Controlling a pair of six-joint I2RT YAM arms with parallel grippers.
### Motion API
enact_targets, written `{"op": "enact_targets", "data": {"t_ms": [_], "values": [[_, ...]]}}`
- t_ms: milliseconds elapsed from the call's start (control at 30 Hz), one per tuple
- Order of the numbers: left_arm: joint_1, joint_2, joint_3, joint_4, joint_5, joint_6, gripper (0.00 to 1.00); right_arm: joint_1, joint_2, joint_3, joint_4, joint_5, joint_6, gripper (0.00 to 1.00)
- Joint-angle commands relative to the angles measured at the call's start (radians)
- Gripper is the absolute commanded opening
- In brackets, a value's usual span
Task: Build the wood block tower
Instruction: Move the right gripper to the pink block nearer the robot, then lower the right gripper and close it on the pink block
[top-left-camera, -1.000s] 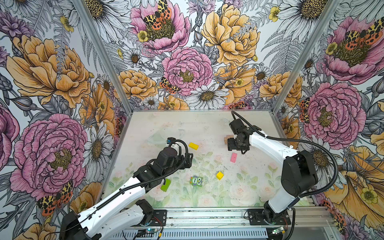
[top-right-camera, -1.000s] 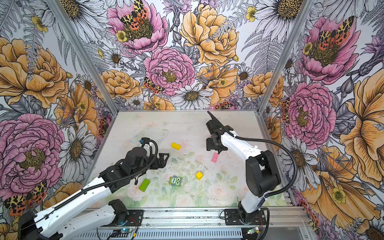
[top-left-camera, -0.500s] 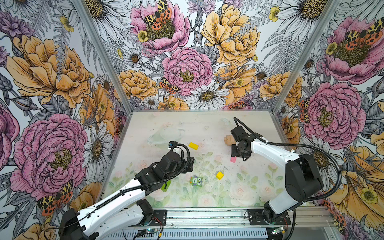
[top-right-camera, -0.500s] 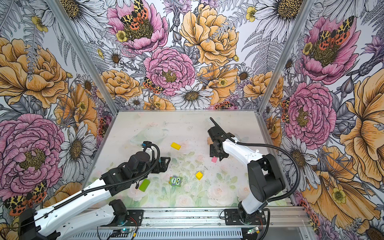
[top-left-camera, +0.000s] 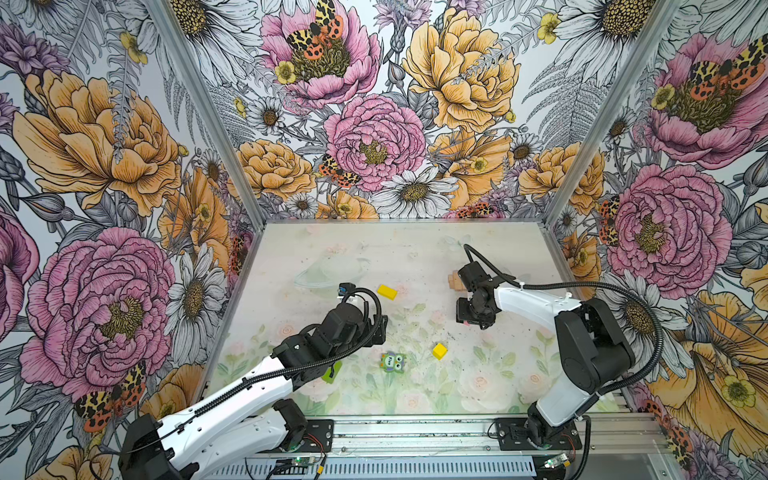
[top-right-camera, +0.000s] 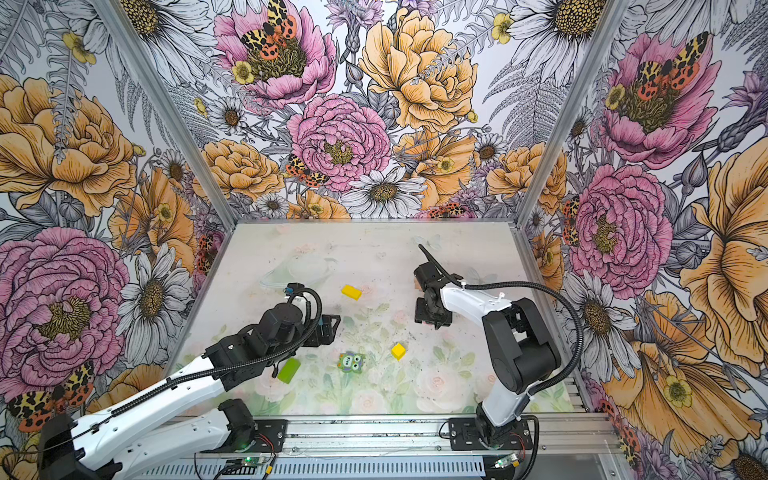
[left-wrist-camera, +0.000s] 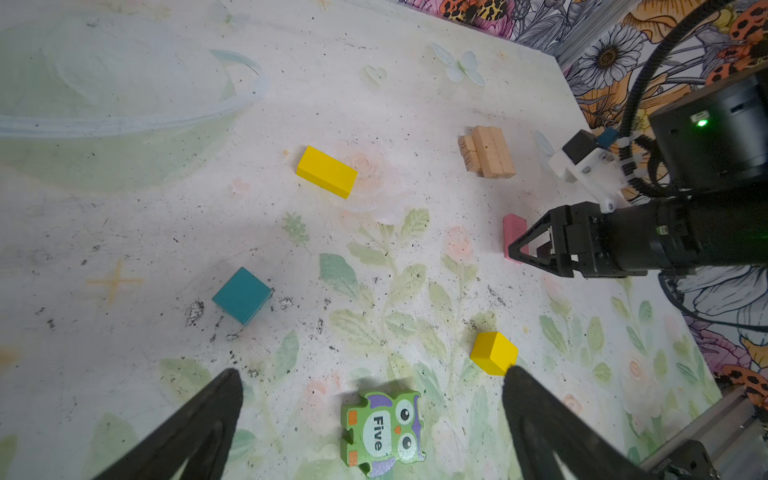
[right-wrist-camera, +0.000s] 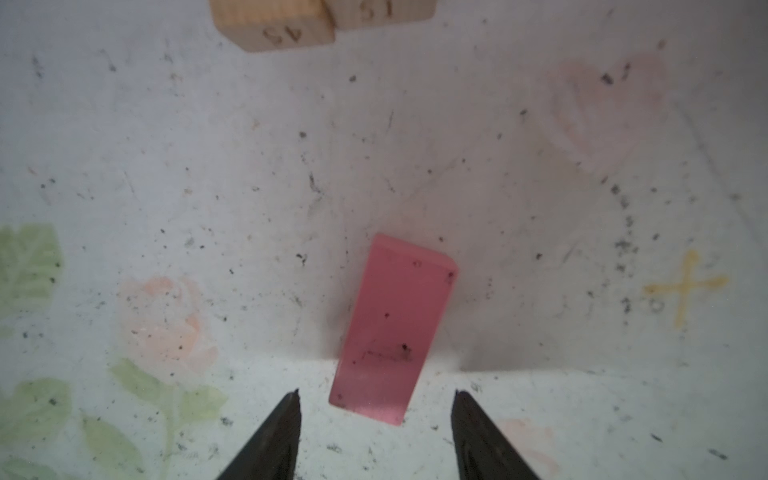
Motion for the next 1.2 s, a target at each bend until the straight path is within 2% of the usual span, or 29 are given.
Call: {"op": "enact_targets", "data": {"t_ms": [0, 233, 667, 800, 1033, 1167], "values": [[0.007, -0.016, 0.006, -0.011, -0.026, 0.021, 0.99, 0.016, 0.012, -0.011, 0.054, -0.034, 0.028, 0.6], [0.008, -0.043, -0.007, -0.025, -0.026, 0.02, 0.99, 0.034, 0.064, 0.009, 0.092, -0.059, 0.037, 0.61], [0.055, -0.114, -0.038, -0.057, -0.02, 0.018, 0.99, 0.087, 0.166, 0.167, 0.082, -0.099, 0.032, 0.62], [0.068, -0.122, -0.041, -0.06, -0.011, 0.02, 0.99, 0.097, 0.129, 0.188, 0.018, -0.048, 0.02, 0.62], [0.08, -0.106, -0.035, -0.053, -0.006, 0.028, 0.99, 0.092, 0.044, 0.208, -0.108, 0.109, -0.02, 0.68], [0.081, -0.094, -0.029, -0.049, 0.001, 0.029, 0.99, 0.075, 0.057, 0.218, -0.116, 0.123, -0.044, 0.71]]}}
